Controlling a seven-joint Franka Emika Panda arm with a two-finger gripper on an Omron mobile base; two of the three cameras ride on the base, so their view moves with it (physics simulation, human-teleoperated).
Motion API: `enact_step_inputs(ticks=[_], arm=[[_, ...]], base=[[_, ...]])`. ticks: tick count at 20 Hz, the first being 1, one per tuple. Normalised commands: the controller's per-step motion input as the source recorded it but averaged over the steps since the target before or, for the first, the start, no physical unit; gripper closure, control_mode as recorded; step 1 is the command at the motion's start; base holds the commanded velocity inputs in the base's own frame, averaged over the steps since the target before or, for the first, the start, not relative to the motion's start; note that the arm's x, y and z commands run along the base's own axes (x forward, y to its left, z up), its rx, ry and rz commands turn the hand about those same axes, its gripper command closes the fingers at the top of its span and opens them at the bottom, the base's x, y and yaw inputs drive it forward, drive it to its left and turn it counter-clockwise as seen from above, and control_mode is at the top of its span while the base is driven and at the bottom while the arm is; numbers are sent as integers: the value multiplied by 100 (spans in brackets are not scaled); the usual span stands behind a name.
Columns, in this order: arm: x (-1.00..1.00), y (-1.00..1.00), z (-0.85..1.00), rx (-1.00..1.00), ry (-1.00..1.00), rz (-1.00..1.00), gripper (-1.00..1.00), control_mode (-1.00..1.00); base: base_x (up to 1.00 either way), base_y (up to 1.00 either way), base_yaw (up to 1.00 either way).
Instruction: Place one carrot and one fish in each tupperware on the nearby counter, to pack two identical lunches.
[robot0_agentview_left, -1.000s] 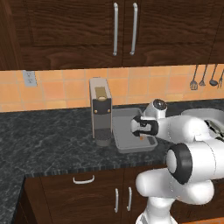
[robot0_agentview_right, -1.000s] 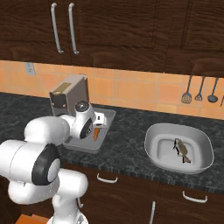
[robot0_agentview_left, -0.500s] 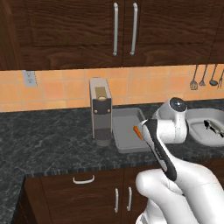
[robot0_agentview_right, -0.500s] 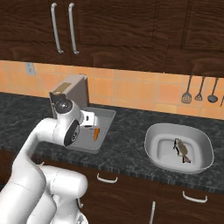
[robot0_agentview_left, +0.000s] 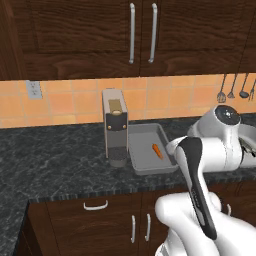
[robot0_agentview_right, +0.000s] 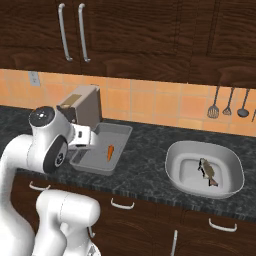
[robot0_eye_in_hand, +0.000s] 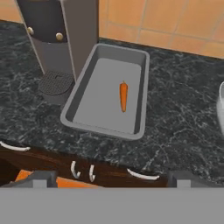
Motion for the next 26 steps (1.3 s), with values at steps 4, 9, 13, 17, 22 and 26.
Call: enact_step_inputs(ticks=[4,9,13,17,22,26], arm=[[-75,0,0,0,-2,0,-100,100],[0,0,0,0,0,0,-100,100],[0,0,0,0,0,0,-100,100],[0,0,0,0,0,0,-100,100],[0,0,0,0,0,0,-100,100],[0,0,0,0,0,0,-100,100]], base=[[-25,-3,0],[-90,-74,-15],[-41,-100,-26],[-12,-100,-19],[-43,-100,-20],[-43,-100,-25]])
